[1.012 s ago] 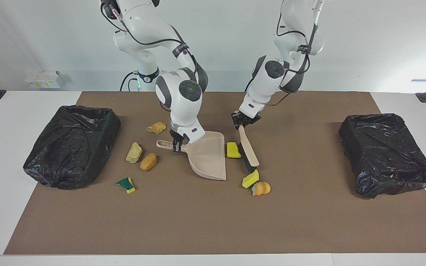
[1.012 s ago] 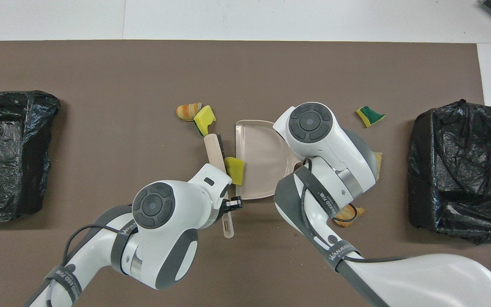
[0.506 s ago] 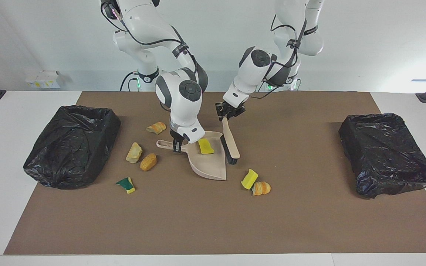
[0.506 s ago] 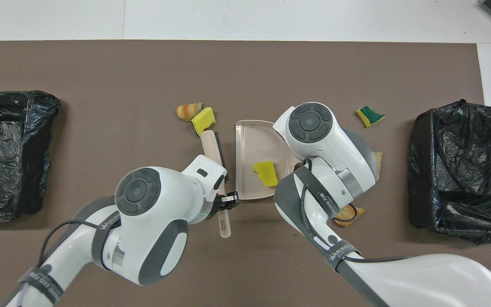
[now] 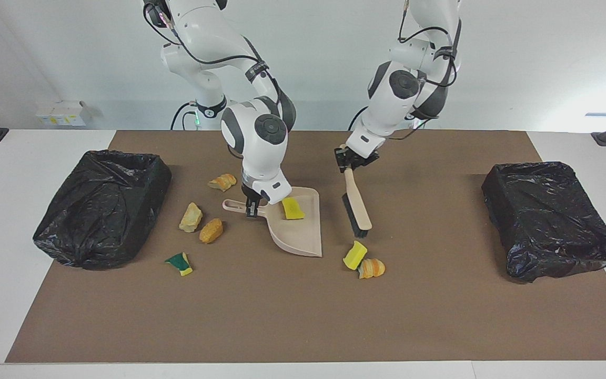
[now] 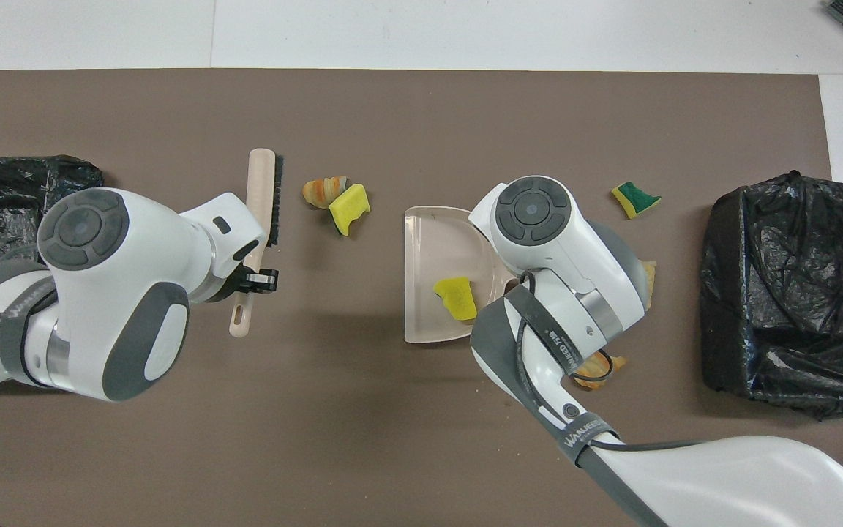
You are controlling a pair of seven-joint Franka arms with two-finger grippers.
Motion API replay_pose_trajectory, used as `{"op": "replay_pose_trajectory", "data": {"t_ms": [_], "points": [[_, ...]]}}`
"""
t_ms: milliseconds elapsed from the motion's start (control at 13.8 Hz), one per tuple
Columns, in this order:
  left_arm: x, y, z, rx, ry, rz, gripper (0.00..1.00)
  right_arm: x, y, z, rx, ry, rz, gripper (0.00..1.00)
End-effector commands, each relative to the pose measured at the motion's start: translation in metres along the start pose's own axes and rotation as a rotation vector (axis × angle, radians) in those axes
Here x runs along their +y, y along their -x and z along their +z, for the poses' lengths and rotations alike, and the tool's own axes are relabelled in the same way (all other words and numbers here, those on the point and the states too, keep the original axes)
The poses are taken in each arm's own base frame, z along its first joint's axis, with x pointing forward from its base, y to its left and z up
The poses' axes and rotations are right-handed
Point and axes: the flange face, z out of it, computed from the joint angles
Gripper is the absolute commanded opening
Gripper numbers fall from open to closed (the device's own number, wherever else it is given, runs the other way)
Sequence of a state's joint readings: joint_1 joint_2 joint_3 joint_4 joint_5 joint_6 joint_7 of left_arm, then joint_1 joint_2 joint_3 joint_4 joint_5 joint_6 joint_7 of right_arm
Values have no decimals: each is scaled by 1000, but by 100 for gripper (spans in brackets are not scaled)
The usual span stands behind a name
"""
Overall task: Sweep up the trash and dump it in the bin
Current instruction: 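Sweep the remaining bread and sponge into the dustpan with the left gripper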
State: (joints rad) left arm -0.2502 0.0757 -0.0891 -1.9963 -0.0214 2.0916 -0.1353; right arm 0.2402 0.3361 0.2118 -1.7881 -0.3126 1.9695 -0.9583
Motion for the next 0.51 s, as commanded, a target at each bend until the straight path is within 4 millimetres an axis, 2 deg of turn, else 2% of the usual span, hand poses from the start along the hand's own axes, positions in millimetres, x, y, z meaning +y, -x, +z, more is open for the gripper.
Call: {"op": "replay_pose_trajectory", "data": {"t_ms": [0,145,361,434], "points": [[2,-59,26,-5,-70,149,0,-8,4,-1,8,-8,-30,0],[-5,-60,34,-24,-90,258,0,-8,4,0,7,-10,-29,0],[4,-55,48,-54,-94,295,0,-8,4,0,7,-10,-29,0],[23,-49,66,-85,-93,326,0,-9,4,0,6,-11,-28,0]]}}
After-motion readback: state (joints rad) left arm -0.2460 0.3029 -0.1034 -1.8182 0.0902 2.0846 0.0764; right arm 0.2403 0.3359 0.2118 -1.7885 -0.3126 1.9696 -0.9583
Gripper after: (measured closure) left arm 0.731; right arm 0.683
